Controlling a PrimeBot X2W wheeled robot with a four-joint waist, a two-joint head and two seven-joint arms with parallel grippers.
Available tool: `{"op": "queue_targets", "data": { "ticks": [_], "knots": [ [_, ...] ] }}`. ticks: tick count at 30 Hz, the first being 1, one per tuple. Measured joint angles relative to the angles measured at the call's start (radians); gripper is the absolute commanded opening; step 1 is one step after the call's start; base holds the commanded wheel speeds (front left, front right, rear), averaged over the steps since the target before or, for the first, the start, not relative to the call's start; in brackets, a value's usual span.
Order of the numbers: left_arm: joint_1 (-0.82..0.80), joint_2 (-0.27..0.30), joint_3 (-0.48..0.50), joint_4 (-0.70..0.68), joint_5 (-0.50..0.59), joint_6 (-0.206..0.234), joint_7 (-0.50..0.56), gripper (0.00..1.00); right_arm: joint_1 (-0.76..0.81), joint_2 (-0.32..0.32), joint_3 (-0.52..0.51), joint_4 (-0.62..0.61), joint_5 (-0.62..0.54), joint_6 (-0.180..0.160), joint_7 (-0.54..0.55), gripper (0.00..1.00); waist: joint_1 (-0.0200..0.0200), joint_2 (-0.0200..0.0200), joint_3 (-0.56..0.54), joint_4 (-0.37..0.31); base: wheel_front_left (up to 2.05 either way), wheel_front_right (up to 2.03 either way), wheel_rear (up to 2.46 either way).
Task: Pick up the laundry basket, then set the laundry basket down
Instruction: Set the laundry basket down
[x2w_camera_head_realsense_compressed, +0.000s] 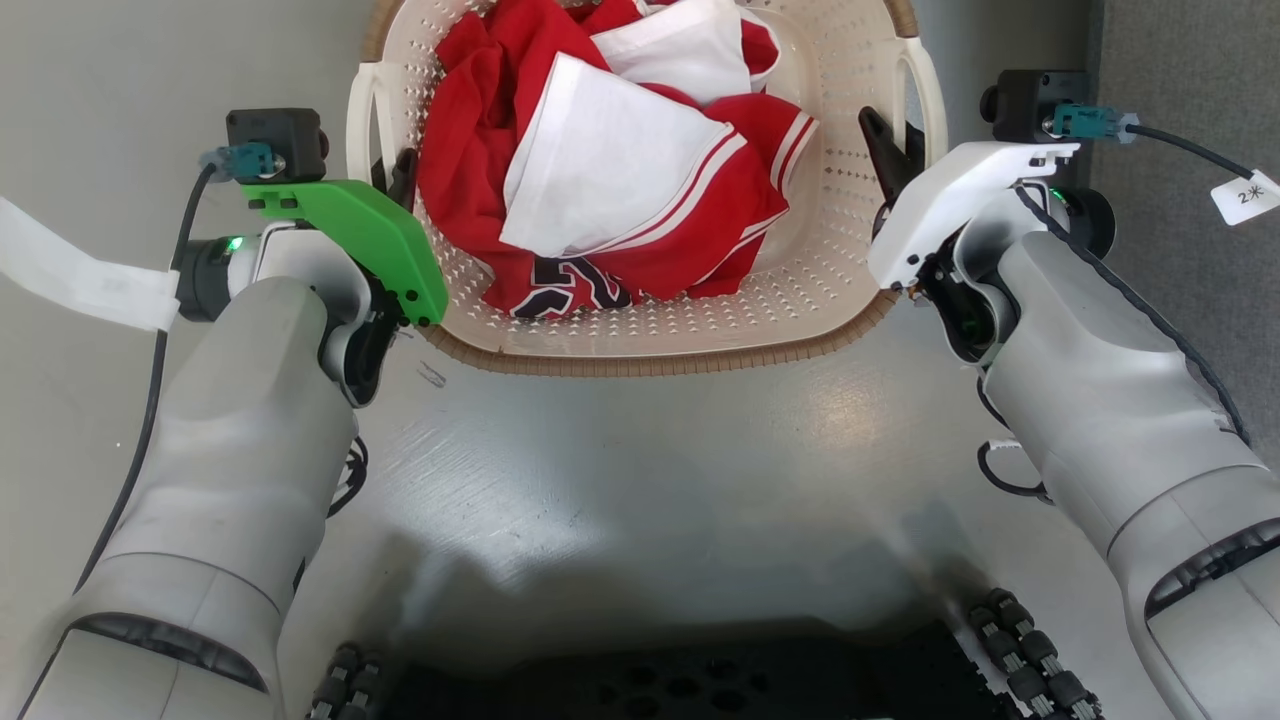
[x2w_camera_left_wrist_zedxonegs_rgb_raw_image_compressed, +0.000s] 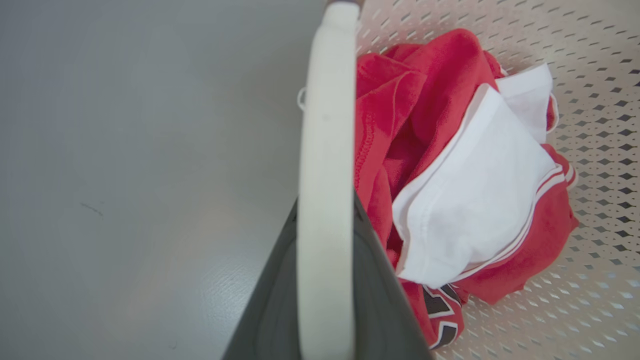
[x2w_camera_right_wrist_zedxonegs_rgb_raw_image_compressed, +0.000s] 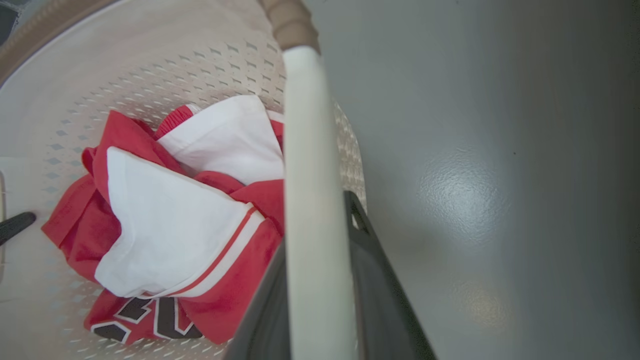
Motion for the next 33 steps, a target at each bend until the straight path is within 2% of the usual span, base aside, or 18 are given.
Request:
{"op": "queue_targets", "data": {
  "ticks": [8,9,10,11,12,13,14,33],
  "knots": [
    [-0.007,-0.006,-0.005,0.018,0.000,-0.005,-0.007,0.00,-0.005,0.003,0.002,0.018,0.000,0.005,-0.009,0.00,0.0000,0.0000,0.005,-0.001,0.00,0.00,0.00],
    [-0.009,-0.007,-0.005,0.020,0.000,-0.007,-0.007,0.00,-0.006,0.004,0.001,0.021,0.000,0.005,-0.010,0.09,0.0000,0.0000,0.005,-0.001,0.00,0.00,0.00],
    [-0.009,-0.007,-0.006,0.022,0.000,-0.008,-0.007,0.20,-0.006,0.004,0.001,0.023,0.001,0.005,-0.013,0.21,0.0000,0.0000,0.006,-0.001,0.00,0.00,0.00],
    [-0.009,-0.007,-0.007,0.024,0.000,-0.009,-0.008,0.31,-0.007,0.005,0.002,0.026,0.002,0.005,-0.015,0.28,0.0000,0.0000,0.006,-0.001,0.00,0.00,0.00],
    [-0.010,-0.007,-0.008,0.027,0.000,-0.009,-0.012,0.43,-0.007,0.004,0.001,0.031,0.002,0.006,-0.015,0.42,0.0000,0.0000,0.006,-0.001,0.00,0.00,0.00],
    [-0.010,-0.004,-0.008,0.031,0.000,-0.009,-0.013,1.00,-0.007,0.002,0.001,0.035,0.004,0.011,-0.015,0.75,0.0000,0.0000,0.006,-0.001,0.00,0.00,0.00],
    [-0.012,0.000,-0.008,0.036,0.000,-0.009,-0.013,1.00,-0.007,0.000,0.001,0.038,0.007,0.015,-0.018,1.00,0.0000,0.0000,0.006,-0.001,0.00,0.00,0.00],
    [-0.018,0.004,-0.012,0.071,0.000,-0.020,-0.016,1.00,-0.017,0.001,0.001,0.075,0.011,0.015,-0.036,1.00,0.0000,0.0000,-0.007,-0.005,0.00,0.00,0.00]
  ]
}}
